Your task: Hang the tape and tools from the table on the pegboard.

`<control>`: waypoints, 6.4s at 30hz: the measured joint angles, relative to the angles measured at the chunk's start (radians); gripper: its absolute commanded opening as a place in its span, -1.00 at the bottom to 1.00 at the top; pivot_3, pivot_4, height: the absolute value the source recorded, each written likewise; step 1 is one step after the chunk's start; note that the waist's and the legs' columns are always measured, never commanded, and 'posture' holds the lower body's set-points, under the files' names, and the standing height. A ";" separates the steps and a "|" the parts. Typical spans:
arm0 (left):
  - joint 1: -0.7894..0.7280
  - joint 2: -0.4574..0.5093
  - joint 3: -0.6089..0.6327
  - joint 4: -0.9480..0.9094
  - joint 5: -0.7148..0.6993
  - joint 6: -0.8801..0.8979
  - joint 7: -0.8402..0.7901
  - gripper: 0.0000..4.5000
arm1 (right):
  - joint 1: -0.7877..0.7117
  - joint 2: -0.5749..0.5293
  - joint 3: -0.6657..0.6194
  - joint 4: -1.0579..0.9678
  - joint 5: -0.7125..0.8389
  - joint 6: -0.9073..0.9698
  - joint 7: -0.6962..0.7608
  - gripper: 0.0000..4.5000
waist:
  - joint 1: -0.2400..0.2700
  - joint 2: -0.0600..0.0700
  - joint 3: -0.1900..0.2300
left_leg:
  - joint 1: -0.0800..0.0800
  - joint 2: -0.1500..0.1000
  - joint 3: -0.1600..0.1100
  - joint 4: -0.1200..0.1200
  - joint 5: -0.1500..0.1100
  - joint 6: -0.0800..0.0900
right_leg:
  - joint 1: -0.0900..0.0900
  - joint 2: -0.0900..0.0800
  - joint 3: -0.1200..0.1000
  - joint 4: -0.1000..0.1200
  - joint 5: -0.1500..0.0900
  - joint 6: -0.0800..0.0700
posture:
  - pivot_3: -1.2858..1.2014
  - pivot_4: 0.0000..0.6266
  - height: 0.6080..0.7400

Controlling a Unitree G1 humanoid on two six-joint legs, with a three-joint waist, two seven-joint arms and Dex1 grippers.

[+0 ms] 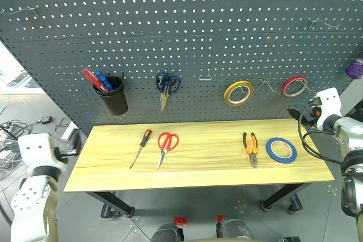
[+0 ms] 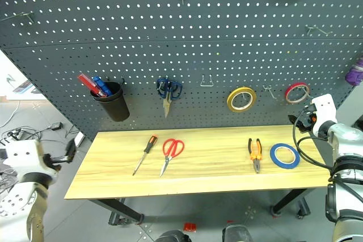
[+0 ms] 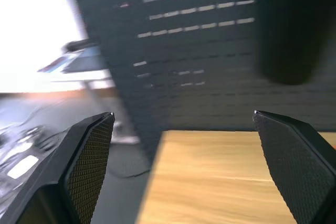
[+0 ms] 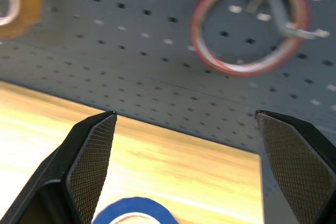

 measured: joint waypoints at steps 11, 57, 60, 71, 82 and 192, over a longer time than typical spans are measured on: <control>-0.117 0.045 -0.295 -0.189 0.004 0.183 -0.126 0.99 | 0.402 0.020 0.036 -0.745 0.075 0.502 0.010 1.00 | -0.022 0.004 0.096 | -0.004 0.002 0.002 0.001 0.000 0.002 | -0.005 -0.001 0.001 0.001 0.001 -0.001 | -0.23 -0.21 1.00; -0.396 0.070 -0.763 -0.168 -0.048 0.145 -0.676 1.00 | 0.219 0.162 0.262 -0.621 -0.249 0.437 -0.255 -0.70 | -0.076 -0.012 0.211 | -0.033 0.001 0.004 0.018 0.005 -0.001 | -0.033 0.001 0.001 0.018 0.006 0.007 | -0.27 -0.12 1.00; -0.408 0.029 -0.749 -0.183 -0.049 0.136 -0.635 1.00 | 0.388 0.167 0.219 -0.992 -0.297 0.416 -0.348 -0.70 | -0.080 -0.012 0.211 | -0.035 0.003 0.004 0.017 0.007 -0.004 | -0.035 0.002 0.001 0.017 0.005 0.007 | -0.27 -0.12 1.00; -0.485 -0.043 -0.648 -0.184 -0.057 0.099 -0.543 1.00 | 0.336 0.289 0.234 -1.267 -0.394 0.200 -0.512 -0.70 | -0.108 -0.013 0.211 | -0.033 0.001 0.004 0.019 0.009 0.002 | -0.033 0.002 0.001 0.017 0.010 0.009 | -0.28 -0.13 1.00; -0.512 -0.068 -0.646 -0.170 -0.032 0.090 -0.504 1.00 | 0.060 0.294 0.183 -0.748 -0.206 0.075 -0.389 -0.37 | -0.111 -0.013 0.211 | -0.034 0.001 0.005 0.018 0.009 0.002 | -0.033 0.002 0.002 0.015 0.010 0.008 | -0.26 -0.14 1.00; -0.299 0.099 -0.282 -0.362 -0.250 0.271 -0.246 1.00 | -0.512 0.776 0.300 -0.048 -0.276 -0.481 -0.837 0.17 | -0.072 -0.028 0.257 | -0.051 0.002 0.014 0.017 0.018 -0.007 | -0.067 0.004 0.015 0.034 0.014 0.003 | -0.12 0.15 1.00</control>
